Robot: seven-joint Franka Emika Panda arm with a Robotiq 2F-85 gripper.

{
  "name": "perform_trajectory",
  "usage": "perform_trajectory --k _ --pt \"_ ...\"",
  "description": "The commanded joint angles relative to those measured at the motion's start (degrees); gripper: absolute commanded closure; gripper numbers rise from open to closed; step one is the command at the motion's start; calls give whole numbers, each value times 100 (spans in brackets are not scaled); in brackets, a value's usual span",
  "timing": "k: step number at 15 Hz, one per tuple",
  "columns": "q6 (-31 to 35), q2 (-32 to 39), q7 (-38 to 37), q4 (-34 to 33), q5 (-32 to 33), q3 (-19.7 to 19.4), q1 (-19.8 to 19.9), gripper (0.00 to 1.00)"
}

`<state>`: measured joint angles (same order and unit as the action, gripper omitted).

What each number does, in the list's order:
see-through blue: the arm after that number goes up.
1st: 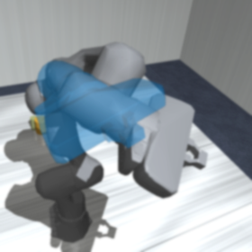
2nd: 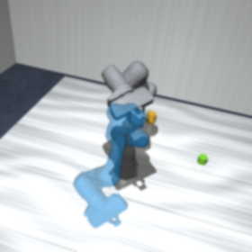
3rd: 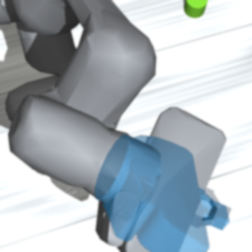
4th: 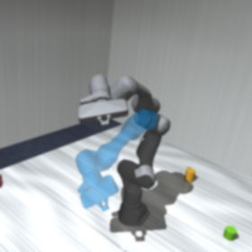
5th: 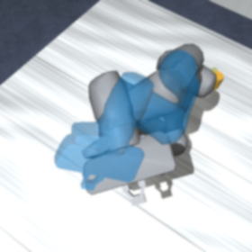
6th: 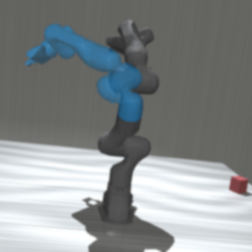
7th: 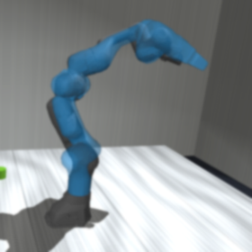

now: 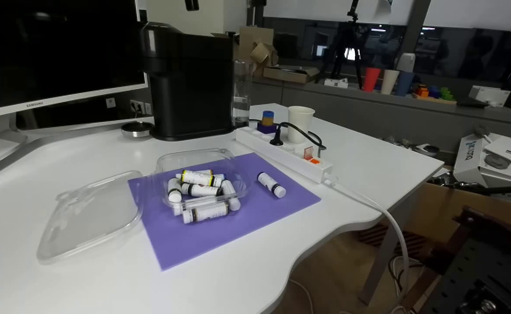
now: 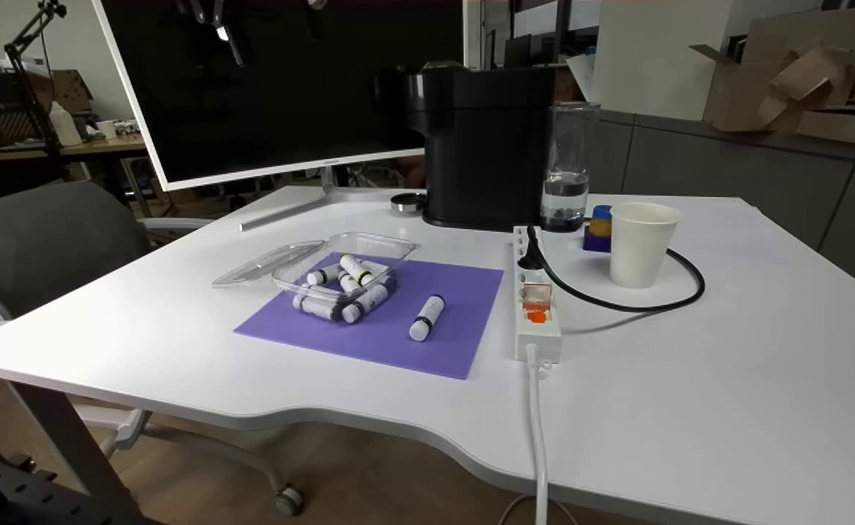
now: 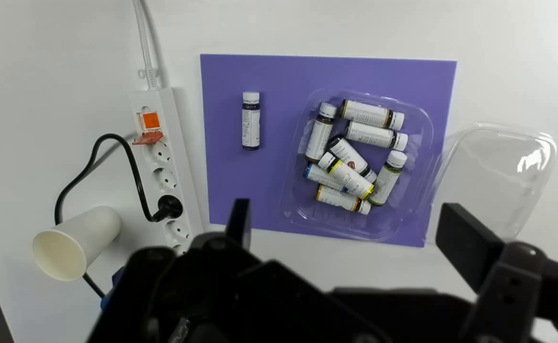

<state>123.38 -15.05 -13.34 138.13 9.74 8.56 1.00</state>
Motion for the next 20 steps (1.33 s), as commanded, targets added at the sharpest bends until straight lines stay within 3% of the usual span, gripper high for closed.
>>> perform_trajectory --k 1,6,9,14,15,18,20 --pt "357 245 100 63 648 119 -212 0" --pt "1085 922 432 180 1698 304 -506 0" --pt "1461 1445 940 192 1927 300 -720 0" --pt "1393 2163 1823 -24 2318 308 -1068 0" --pt "1533 1974 1580 182 2087 253 -1058 0" --pt "1521 2170 1754 85 2181 260 -1134 0" --pt "1711 2184 1359 123 2669 183 -1180 0"
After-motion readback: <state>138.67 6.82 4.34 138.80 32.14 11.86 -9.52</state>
